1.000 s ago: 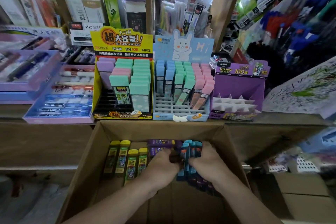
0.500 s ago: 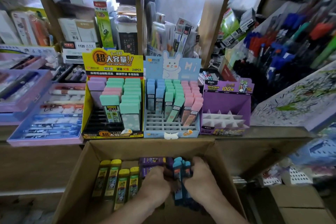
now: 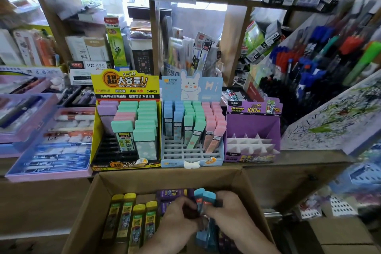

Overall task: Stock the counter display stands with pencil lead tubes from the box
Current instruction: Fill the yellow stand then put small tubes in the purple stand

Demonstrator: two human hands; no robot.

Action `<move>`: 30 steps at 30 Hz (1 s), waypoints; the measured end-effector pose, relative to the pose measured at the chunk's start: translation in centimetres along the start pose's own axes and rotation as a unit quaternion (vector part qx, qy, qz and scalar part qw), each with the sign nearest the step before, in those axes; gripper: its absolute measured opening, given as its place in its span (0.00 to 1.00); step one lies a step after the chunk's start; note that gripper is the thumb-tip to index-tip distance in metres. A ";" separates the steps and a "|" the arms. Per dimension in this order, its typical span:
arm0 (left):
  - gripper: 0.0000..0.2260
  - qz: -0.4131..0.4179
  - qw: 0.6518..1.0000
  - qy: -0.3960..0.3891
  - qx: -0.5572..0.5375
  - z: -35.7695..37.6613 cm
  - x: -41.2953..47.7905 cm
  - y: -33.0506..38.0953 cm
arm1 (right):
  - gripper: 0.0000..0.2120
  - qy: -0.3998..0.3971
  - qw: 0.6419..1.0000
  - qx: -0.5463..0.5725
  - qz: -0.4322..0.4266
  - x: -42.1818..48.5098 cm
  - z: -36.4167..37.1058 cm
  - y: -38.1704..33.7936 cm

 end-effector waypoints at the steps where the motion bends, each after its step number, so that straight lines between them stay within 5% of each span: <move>1: 0.20 0.004 1.000 0.006 -0.013 -0.1 0.0 0.1 | 0.06 -0.009 1.000 0.019 -0.009 0.0 -0.3 -0.1; 4: 0.23 0.015 0.998 0.015 -0.055 -0.6 -0.5 0.7 | 0.05 -0.033 0.995 0.087 -0.030 0.0 -1.1 -0.4; 8: 0.15 0.044 0.996 0.030 -0.070 -0.9 -1.1 1.4 | 0.09 -0.050 0.985 0.160 -0.037 -0.2 -0.9 -0.9; 14: 0.11 0.051 0.998 0.010 -0.043 -0.9 -2.0 1.7 | 0.09 -0.085 0.980 0.177 -0.016 -0.5 -0.4 -0.8; 25: 0.06 -0.066 0.997 0.010 -0.048 -1.9 -2.9 1.3 | 0.02 -0.052 0.998 -0.025 0.036 -0.6 0.4 -0.1; 30: 0.10 -0.114 0.992 -0.022 -0.043 -2.2 -3.7 1.0 | 0.06 -0.052 0.993 -0.098 0.031 -1.0 0.7 -0.5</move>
Point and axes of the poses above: each hand's wrist, its own x-axis towards the middle knuckle, its own z-axis out of the palm, y = z × x, the point moved 2 cm from there along x, towards the middle knuckle, and after that the axes turned 2 degrees about -z, right-handed, at the moved point
